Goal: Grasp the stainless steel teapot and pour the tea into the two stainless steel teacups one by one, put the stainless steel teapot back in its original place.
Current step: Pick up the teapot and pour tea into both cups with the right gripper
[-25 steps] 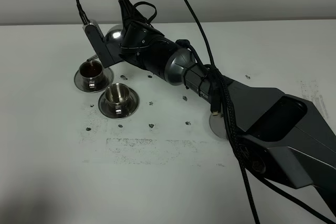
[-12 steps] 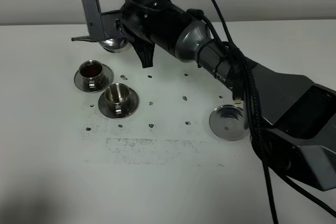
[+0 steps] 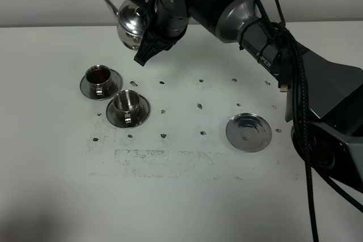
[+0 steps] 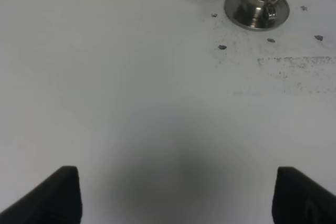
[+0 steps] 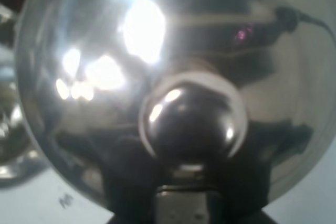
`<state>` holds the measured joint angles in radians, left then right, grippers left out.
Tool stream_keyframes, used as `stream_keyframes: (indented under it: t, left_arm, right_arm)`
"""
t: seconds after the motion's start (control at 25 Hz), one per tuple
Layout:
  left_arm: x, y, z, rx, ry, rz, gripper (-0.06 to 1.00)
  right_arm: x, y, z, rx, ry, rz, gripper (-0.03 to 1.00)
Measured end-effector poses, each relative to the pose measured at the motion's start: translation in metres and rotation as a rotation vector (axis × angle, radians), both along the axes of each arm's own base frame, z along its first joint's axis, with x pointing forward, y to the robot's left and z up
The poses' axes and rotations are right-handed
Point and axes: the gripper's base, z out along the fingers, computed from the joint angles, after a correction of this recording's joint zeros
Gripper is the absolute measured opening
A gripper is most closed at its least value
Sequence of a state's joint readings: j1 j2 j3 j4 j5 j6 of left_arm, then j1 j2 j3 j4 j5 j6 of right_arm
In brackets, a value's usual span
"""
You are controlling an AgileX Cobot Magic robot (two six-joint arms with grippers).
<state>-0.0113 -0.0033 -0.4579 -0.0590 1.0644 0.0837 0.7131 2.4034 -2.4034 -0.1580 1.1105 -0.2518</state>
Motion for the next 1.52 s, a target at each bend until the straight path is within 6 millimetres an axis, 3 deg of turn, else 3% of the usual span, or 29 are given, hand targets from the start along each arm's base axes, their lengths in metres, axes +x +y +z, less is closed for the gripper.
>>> stream_keyframes:
  t: [0.12, 0.4, 0.8, 1.0, 1.52]
  left_arm:
    - [0.000, 0.000, 0.000, 0.000, 0.000, 0.000, 0.72]
    - [0.000, 0.000, 0.000, 0.000, 0.000, 0.000, 0.72]
    - [0.000, 0.000, 0.000, 0.000, 0.000, 0.000, 0.72]
    - [0.000, 0.000, 0.000, 0.000, 0.000, 0.000, 0.72]
    - [0.000, 0.000, 0.000, 0.000, 0.000, 0.000, 0.72]
  right_arm:
    - [0.003, 0.000, -0.008, 0.047, 0.051, -0.038, 0.17]
    - [0.004, 0.010, -0.051, 0.069, 0.178, -0.044, 0.17]
    - [0.012, 0.018, -0.089, 0.081, 0.178, -0.042, 0.17]
    - [0.015, 0.020, -0.099, 0.092, 0.165, -0.039, 0.17]
    - [0.017, 0.021, -0.098, 0.100, 0.141, -0.031, 0.17]
